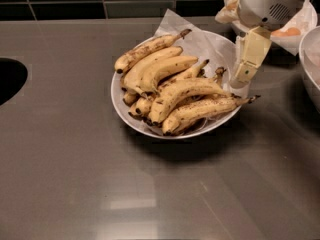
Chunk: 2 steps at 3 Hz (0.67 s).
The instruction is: Pick banana from white bowl
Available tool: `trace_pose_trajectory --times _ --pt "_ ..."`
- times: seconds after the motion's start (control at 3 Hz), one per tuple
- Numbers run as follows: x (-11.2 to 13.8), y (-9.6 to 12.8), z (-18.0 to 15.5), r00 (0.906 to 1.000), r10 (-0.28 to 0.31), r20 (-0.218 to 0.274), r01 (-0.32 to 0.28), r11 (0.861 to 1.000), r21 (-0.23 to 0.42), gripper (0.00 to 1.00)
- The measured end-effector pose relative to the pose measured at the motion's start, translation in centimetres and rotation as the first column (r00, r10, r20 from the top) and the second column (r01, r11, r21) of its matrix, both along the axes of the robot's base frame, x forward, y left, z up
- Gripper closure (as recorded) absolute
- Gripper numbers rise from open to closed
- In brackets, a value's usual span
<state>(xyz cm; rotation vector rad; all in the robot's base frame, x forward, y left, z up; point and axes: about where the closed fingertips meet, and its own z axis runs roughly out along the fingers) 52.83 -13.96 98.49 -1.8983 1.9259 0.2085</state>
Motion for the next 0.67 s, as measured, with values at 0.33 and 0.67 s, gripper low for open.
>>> trace_pose_trajectory --times 0.33,0.67 --pt "-0.4 0.9 0.1 0.9997 0.024 0.001 -0.024 0.999 0.029 0.16" --pt "-0.9 2.1 0.4 0.9981 0.061 -0.005 -0.060 0.997 0.047 0.30"
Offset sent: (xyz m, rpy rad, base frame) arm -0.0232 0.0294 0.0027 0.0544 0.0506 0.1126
